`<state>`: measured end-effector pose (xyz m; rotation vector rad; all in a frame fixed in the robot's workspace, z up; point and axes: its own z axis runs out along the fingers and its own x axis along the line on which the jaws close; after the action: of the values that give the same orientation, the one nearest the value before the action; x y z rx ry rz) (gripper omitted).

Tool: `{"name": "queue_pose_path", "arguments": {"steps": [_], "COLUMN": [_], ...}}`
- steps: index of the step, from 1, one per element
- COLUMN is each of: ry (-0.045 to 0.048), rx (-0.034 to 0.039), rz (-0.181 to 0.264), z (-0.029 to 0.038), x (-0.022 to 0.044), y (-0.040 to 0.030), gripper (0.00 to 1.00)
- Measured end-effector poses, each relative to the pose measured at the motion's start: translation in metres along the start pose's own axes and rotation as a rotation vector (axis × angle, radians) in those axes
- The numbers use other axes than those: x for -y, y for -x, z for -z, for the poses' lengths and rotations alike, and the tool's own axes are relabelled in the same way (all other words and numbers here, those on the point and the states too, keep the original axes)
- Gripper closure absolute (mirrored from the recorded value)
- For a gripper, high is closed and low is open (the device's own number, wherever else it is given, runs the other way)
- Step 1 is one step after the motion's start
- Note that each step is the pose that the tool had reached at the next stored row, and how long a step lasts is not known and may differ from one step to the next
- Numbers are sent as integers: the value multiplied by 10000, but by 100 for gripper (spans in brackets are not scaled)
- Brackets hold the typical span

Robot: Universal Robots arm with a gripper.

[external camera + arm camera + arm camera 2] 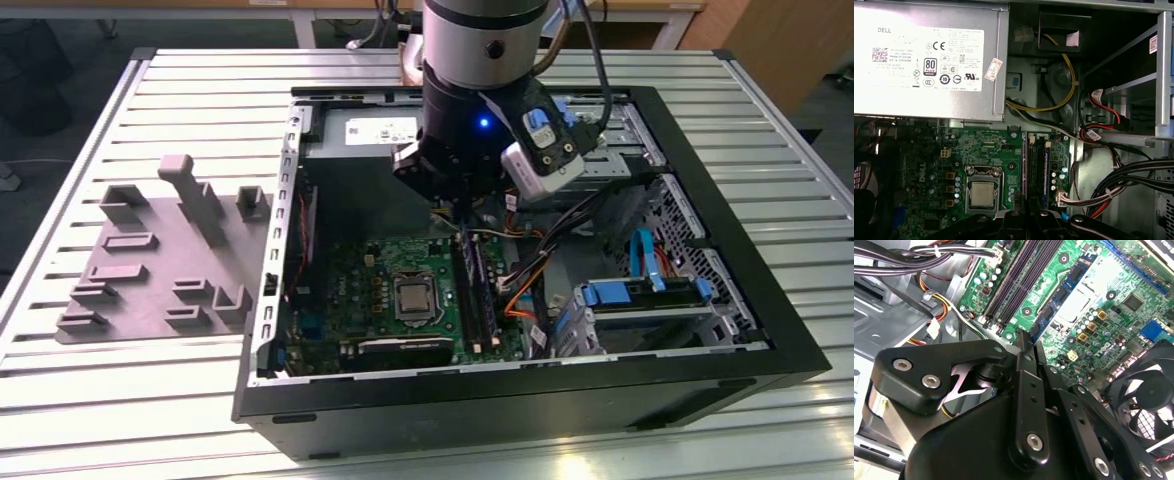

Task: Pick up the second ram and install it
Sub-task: 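Insert the second ram into the second slot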

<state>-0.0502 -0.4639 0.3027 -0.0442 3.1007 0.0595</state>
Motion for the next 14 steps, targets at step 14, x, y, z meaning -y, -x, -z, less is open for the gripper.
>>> {"name": "queue_pose_path", "arguments": {"steps": [14], "ry": [0], "rx": [0], "rz": [0], "z": [-15], "x": [1], "y": [0], "gripper": [86]}}
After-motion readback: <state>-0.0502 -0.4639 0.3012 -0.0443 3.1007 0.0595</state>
